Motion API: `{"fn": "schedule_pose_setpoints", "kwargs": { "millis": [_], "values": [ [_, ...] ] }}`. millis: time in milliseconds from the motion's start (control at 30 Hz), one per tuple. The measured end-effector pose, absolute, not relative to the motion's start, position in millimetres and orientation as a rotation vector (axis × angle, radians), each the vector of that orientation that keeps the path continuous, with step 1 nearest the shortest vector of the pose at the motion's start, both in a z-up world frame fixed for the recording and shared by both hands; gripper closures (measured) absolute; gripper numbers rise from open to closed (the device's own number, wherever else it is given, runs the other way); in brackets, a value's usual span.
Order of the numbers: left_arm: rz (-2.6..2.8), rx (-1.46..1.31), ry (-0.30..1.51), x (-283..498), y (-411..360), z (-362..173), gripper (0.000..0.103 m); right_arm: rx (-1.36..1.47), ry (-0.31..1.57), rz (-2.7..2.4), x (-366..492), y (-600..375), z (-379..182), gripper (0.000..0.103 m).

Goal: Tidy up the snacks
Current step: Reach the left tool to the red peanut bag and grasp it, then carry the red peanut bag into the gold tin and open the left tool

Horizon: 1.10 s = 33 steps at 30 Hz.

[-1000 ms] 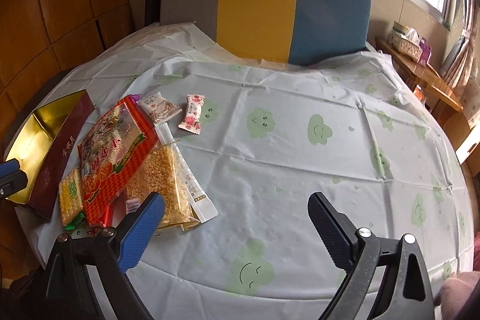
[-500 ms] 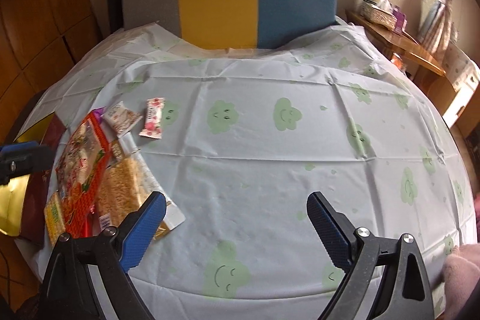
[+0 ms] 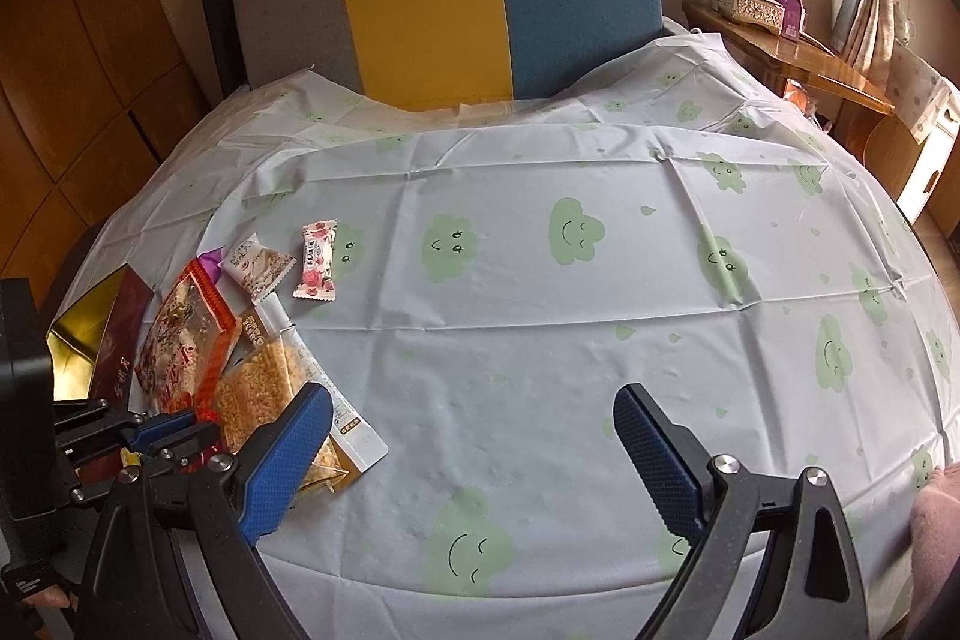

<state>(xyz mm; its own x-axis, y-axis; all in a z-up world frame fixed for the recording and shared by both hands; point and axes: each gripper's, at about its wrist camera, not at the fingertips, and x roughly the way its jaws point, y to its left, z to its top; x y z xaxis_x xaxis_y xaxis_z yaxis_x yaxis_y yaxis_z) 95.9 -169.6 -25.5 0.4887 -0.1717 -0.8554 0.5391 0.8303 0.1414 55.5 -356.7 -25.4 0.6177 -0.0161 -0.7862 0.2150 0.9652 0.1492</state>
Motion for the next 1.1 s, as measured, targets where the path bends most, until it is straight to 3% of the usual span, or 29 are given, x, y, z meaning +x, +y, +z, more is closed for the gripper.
{"fn": "schedule_pose_setpoints", "kwargs": {
  "millis": [533, 900, 1100],
  "values": [
    [-0.382, -0.134, 0.706, 139.0, -21.8, 113.8, 0.103, 0.114, 0.934, -0.045, 59.3, -327.3, -36.6, 0.015],
    [-0.219, -0.255, 0.611, 124.4, 81.3, 143.6, 0.103, 0.080, 0.965, -0.059, 60.8, -324.3, -45.8, 0.015],
    [-0.044, -0.225, 0.664, 121.0, 130.0, 121.2, 0.103, 0.045, 0.964, -0.018, 60.3, -311.6, -46.9, 0.015]
  ]
}}
